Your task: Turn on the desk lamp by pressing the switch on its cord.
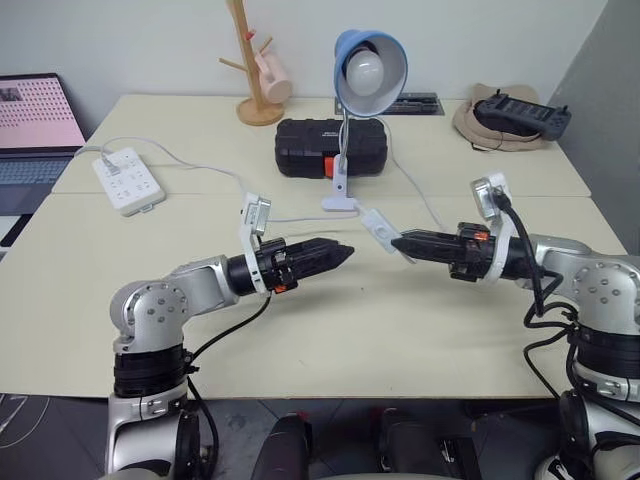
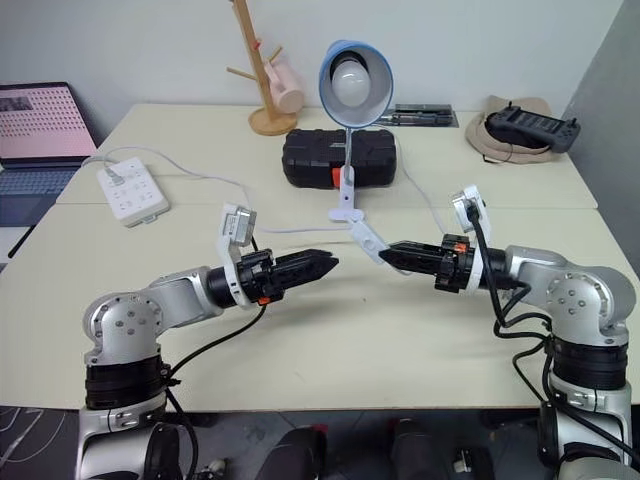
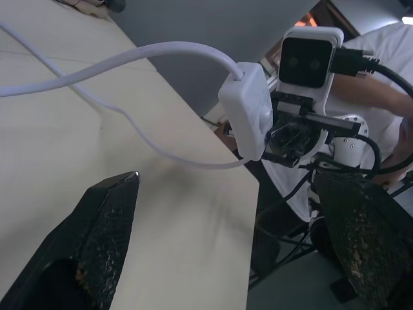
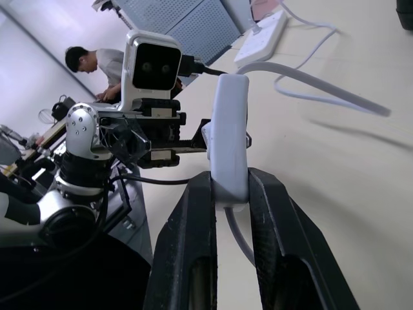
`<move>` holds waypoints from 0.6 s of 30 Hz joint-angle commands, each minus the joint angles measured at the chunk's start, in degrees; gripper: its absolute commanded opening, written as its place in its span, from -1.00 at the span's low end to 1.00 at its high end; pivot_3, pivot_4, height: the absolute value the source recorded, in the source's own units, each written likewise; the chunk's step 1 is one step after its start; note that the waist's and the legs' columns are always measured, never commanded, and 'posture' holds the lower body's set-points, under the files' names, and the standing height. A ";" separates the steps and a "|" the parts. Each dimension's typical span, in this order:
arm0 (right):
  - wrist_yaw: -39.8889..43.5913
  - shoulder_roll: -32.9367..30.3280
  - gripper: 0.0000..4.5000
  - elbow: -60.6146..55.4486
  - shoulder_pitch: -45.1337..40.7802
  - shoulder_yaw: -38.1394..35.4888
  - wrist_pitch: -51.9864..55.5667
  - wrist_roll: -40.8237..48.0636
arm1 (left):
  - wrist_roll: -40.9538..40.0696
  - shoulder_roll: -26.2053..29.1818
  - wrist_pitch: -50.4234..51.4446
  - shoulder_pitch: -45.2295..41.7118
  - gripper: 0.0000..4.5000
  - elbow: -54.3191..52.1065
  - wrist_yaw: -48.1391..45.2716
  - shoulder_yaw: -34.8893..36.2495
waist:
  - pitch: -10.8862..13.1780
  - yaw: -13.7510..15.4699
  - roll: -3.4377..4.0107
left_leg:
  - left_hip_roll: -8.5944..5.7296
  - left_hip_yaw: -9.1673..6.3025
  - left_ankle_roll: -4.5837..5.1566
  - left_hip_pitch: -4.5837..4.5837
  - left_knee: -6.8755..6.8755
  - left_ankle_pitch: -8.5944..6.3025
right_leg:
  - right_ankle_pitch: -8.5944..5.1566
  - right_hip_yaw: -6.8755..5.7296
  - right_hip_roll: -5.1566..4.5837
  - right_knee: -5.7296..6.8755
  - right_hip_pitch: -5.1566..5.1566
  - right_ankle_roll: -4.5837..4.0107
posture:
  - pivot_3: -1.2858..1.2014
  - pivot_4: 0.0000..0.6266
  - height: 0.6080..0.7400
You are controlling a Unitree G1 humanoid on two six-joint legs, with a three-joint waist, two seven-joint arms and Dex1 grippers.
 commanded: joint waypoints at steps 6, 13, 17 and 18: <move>-3.56 -1.45 -0.84 -4.26 0.76 -1.40 3.87 7.82 | -9.42 -6.82 0.25 -0.85 1.00 -2.17 10.05 0.93 | 0.00 0.00 0.00 | -0.05 0.13 0.00 0.00 -0.01 0.00 | 0.00 0.06 0.05 -0.01 -0.02 0.00 | 0.03 -0.52 1.00; -5.71 -1.81 -0.84 -4.21 0.39 -1.27 4.18 10.70 | -11.02 -6.52 -0.10 0.11 0.63 -3.33 11.69 -0.92 | 0.00 0.03 -0.01 | -0.05 0.19 -0.01 -0.03 -0.02 0.00 | 0.00 0.05 0.06 -0.07 -0.01 0.00 | 0.03 -0.52 1.00; -6.76 -1.75 -0.84 -4.09 0.08 -1.18 4.28 12.28 | -11.68 -6.30 -0.58 -0.23 0.29 -2.80 12.03 -1.30 | 0.00 0.03 -0.01 | -0.06 0.23 0.00 -0.02 -0.02 0.00 | 0.00 0.06 0.07 -0.08 -0.01 0.00 | 0.03 -0.52 1.00; -7.13 -1.75 -0.84 -4.15 0.08 -1.22 4.34 12.88 | -11.87 -6.32 -0.67 -0.28 0.19 -2.64 12.15 -1.29 | 0.00 0.04 -0.01 | -0.06 0.25 -0.01 -0.03 -0.02 0.00 | 0.00 0.05 0.08 -0.08 -0.01 0.00 | 0.03 -0.52 1.00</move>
